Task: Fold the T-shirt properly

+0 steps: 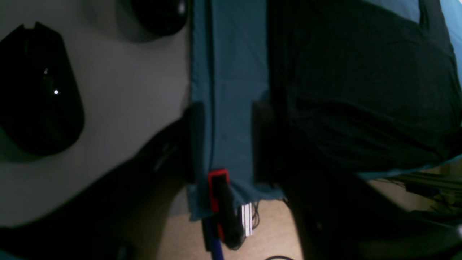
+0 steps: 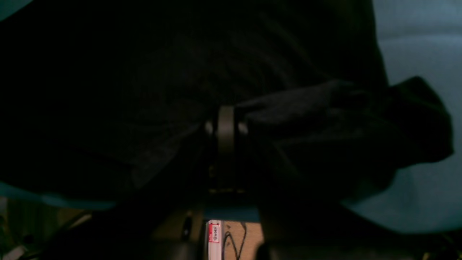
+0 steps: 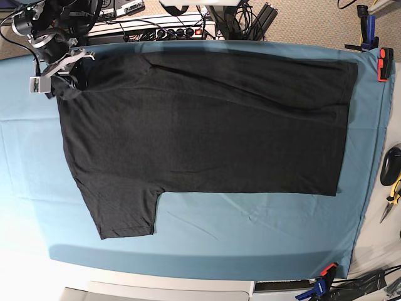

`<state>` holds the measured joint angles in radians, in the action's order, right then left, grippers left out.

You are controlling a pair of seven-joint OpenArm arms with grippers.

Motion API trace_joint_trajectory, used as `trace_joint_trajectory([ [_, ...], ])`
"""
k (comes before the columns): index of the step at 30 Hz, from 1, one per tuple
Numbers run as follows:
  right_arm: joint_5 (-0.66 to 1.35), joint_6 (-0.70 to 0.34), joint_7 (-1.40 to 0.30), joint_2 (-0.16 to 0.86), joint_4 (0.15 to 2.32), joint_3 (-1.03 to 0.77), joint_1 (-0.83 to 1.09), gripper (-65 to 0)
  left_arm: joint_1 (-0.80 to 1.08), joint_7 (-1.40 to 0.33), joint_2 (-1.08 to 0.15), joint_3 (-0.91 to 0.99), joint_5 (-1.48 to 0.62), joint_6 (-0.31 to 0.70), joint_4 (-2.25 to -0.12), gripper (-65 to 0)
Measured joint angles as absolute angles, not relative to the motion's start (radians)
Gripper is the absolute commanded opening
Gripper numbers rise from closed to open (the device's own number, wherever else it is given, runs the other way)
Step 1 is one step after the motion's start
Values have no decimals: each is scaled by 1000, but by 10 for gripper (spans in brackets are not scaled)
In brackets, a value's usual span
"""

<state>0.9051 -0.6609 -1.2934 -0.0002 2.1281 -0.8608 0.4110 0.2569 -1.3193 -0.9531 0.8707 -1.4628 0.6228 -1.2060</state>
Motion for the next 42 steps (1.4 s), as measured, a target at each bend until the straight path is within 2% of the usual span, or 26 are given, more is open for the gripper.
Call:
trace_joint_trajectory([
  [11,880,-653,-1283,-52,2257,-862,410,-650,257,-1319,-953,871,-1463,623,-1206,-448],
  [16,842,-651,-1267,-51,2260,-862,410,-650,257,-1319,-953,871,-1463,623,-1206,-448],
  [21,774,-605,-1223,-51,2260,-862,410,-650,257,-1308,-953,871,-1463,623,-1206,-448],
  [31,724,-602,-1174,-51,2260,-862,380,-650,257,-1304,-953,871,-1463,623,-1206,-448],
  [34,710,-601,-1171,-51,2260,-862,380,-490,257,-1304,-953,871,-1463,623,-1206,-448],
  [35,710,-601,-1170,-51,2260,-862,380,-455,257,-1304,-953,871,-1463,623,-1206,-448],
  [37,710,-601,-1170,-51,2260,-862,382,-435,257,-1304,-953,871,-1463,623,-1206,-448],
  [42,697,-599,-1178,-51,2260,-862,413,-435,257,-1305,-953,871,-1463,623,-1206,-448],
])
